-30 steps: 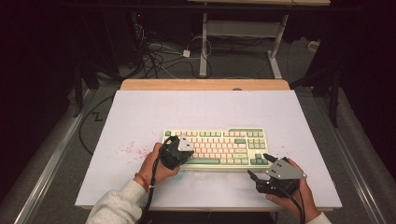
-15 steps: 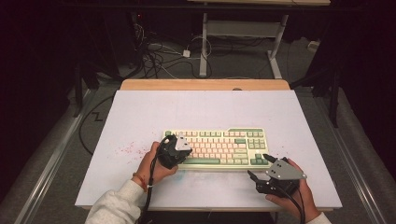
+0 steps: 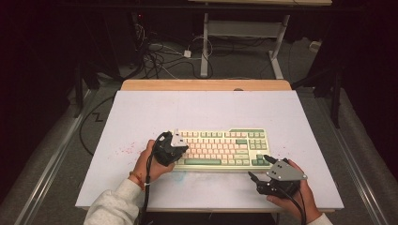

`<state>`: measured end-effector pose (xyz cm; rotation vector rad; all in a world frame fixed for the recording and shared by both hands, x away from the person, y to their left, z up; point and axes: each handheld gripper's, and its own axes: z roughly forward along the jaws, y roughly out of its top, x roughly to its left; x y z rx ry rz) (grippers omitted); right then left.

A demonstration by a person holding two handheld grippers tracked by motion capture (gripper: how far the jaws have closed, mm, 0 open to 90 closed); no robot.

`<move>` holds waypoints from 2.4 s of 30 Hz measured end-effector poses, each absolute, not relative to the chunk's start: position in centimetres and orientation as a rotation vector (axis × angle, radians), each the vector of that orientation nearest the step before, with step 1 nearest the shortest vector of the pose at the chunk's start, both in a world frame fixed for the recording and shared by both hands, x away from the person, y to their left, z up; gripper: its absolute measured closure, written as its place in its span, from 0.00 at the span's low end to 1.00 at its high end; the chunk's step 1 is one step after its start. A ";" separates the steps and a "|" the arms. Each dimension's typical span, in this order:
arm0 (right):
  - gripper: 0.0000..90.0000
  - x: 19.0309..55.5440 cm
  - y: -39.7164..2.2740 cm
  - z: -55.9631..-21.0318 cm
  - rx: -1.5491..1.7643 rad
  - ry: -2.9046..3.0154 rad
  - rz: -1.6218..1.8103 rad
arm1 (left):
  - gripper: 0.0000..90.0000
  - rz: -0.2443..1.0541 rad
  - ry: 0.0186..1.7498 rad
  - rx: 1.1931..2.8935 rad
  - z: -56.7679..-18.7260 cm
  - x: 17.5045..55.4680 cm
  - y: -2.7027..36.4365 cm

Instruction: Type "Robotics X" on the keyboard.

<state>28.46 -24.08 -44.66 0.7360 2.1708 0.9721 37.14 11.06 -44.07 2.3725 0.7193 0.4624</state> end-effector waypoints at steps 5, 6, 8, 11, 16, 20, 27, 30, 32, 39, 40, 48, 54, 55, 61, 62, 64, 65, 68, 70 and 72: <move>0.29 28.5 -24.1 -44.7 0.729 2.175 0.964 | 0.96 0.469 0.732 2.380 -44.2 37.5 11.2; 0.29 28.5 -24.1 -44.7 0.730 2.177 0.965 | 0.96 0.468 0.736 2.382 -44.2 37.6 11.2; 0.29 28.5 -24.0 -44.8 0.732 2.177 0.962 | 0.96 0.459 0.744 2.380 -44.3 37.7 11.3; 0.29 28.5 -24.0 -44.8 0.729 2.179 0.960 | 0.96 0.457 0.747 2.384 -44.4 37.9 11.3; 0.29 28.5 -24.0 -44.8 0.731 2.181 0.958 | 0.95 0.453 0.753 2.390 -44.6 38.0 11.2; 0.29 28.5 -24.0 -44.9 0.731 2.183 0.957 | 0.95 0.448 0.754 2.397 -44.7 38.1 11.2; 0.29 28.5 -23.9 -44.9 0.727 2.188 0.956 | 0.95 0.450 0.754 2.396 -44.8 38.1 11.2; 0.29 28.5 -23.9 -44.9 0.727 2.189 0.955 | 0.95 0.449 0.755 2.396 -44.8 38.1 11.2; 0.29 28.5 -23.9 -44.9 0.726 2.191 0.954 | 0.95 0.451 0.755 2.396 -44.8 38.1 11.2; 0.29 28.5 -23.8 -45.0 0.720 2.202 0.955 | 0.95 0.452 0.753 2.397 -44.8 38.1 11.2; 0.29 28.5 -23.8 -45.1 0.721 2.202 0.953 | 0.96 0.448 0.751 2.403 -44.8 38.1 11.2; 0.29 28.4 -23.7 -45.1 0.711 2.211 0.946 | 0.97 0.446 0.742 2.409 -44.9 38.0 11.1; 0.29 28.5 -23.7 -45.1 0.711 2.211 0.943 | 0.97 0.456 0.735 2.402 -44.7 37.9 11.1; 0.29 28.5 -23.7 -45.1 0.712 2.211 0.944 | 0.97 0.458 0.734 2.399 -44.6 37.8 11.2; 0.29 28.5 -23.7 -45.1 0.712 2.209 0.943 | 0.96 0.467 0.730 2.388 -44.3 37.7 11.2; 0.29 28.5 -23.7 -45.1 0.712 2.208 0.944 | 0.96 0.472 0.729 2.388 -44.3 37.7 11.2; 0.29 28.5 -23.7 -45.1 0.711 2.210 0.941 | 0.96 0.470 0.726 2.388 -44.3 37.7 11.2; 0.29 28.5 -23.7 -45.1 0.711 2.210 0.942 | 0.96 0.470 0.725 2.390 -44.3 37.7 11.2; 0.29 28.5 -23.7 -45.1 0.711 2.210 0.942 | 0.95 0.471 0.723 2.386 -44.2 37.6 11.2; 0.29 28.5 -23.7 -45.1 0.711 2.210 0.942 | 0.95 0.477 0.722 2.380 -44.1 37.5 11.3; 0.29 28.5 -23.7 -45.1 0.710 2.210 0.942 | 0.95 0.476 0.717 2.378 -43.9 37.5 11.4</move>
